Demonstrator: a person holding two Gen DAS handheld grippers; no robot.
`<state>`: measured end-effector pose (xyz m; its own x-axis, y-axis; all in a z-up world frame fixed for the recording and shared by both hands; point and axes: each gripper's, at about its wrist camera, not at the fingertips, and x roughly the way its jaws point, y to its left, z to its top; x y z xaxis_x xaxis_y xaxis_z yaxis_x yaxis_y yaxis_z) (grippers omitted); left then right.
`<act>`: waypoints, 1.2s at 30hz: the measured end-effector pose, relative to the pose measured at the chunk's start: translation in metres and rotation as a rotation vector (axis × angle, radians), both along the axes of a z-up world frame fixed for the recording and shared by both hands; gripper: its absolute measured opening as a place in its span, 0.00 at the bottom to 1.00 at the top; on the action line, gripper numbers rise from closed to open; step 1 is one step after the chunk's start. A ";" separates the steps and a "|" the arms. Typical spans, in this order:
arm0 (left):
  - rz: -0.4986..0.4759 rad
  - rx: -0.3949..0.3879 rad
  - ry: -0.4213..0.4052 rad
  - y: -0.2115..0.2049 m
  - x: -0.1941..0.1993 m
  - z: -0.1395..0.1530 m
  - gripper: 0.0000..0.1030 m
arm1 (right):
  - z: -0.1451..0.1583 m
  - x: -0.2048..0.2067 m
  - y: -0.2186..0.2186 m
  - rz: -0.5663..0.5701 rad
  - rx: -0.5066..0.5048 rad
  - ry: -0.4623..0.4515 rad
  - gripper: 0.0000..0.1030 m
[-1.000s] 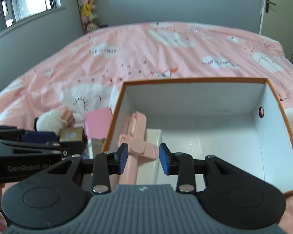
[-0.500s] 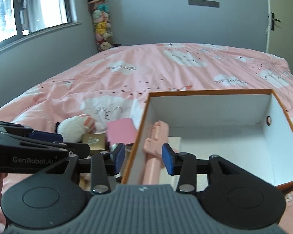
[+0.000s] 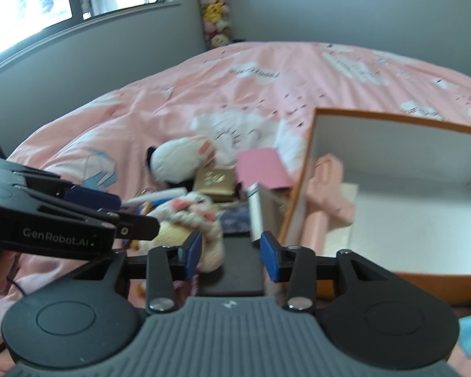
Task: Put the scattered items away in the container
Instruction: 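Grasp the crocheted bunny with the left tool while the right tool reaches the bear keychain, then lift the bunny with the left tool while the right tool grasps the plush bear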
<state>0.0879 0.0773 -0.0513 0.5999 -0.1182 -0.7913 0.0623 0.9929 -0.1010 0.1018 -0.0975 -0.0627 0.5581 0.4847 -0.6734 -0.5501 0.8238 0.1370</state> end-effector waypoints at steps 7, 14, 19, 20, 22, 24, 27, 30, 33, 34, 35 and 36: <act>-0.016 -0.045 0.034 0.005 0.000 -0.009 0.64 | -0.016 -0.003 0.013 0.041 -0.074 0.049 0.38; 0.009 -0.071 0.069 0.004 0.010 -0.021 0.64 | -0.027 0.002 0.017 0.067 -0.081 0.090 0.38; 0.036 -0.116 0.098 0.006 0.017 -0.025 0.64 | -0.035 0.007 0.020 0.073 -0.104 0.123 0.38; 0.041 -0.122 0.102 0.005 0.019 -0.025 0.64 | -0.037 0.007 0.022 0.074 -0.117 0.129 0.38; 0.047 -0.109 0.109 0.000 0.024 -0.026 0.68 | -0.041 0.008 0.024 0.079 -0.128 0.138 0.38; 0.047 -0.090 0.118 -0.006 0.029 -0.028 0.70 | -0.042 0.009 0.024 0.085 -0.124 0.140 0.38; 0.054 -0.076 0.136 -0.012 0.037 -0.033 0.73 | -0.042 0.011 0.023 0.090 -0.120 0.136 0.38; 0.063 -0.063 0.153 -0.016 0.045 -0.037 0.74 | -0.045 0.014 0.022 0.087 -0.118 0.146 0.38; 0.084 -0.054 0.171 -0.018 0.052 -0.040 0.76 | -0.047 0.016 0.024 0.091 -0.117 0.153 0.38; 0.092 -0.049 0.178 -0.018 0.055 -0.042 0.77 | -0.048 0.016 0.024 0.094 -0.118 0.153 0.38; 0.102 -0.050 0.185 -0.018 0.057 -0.044 0.77 | -0.049 0.016 0.025 0.098 -0.119 0.153 0.38; 0.110 -0.051 0.190 -0.017 0.059 -0.045 0.77 | -0.049 0.016 0.026 0.101 -0.121 0.153 0.38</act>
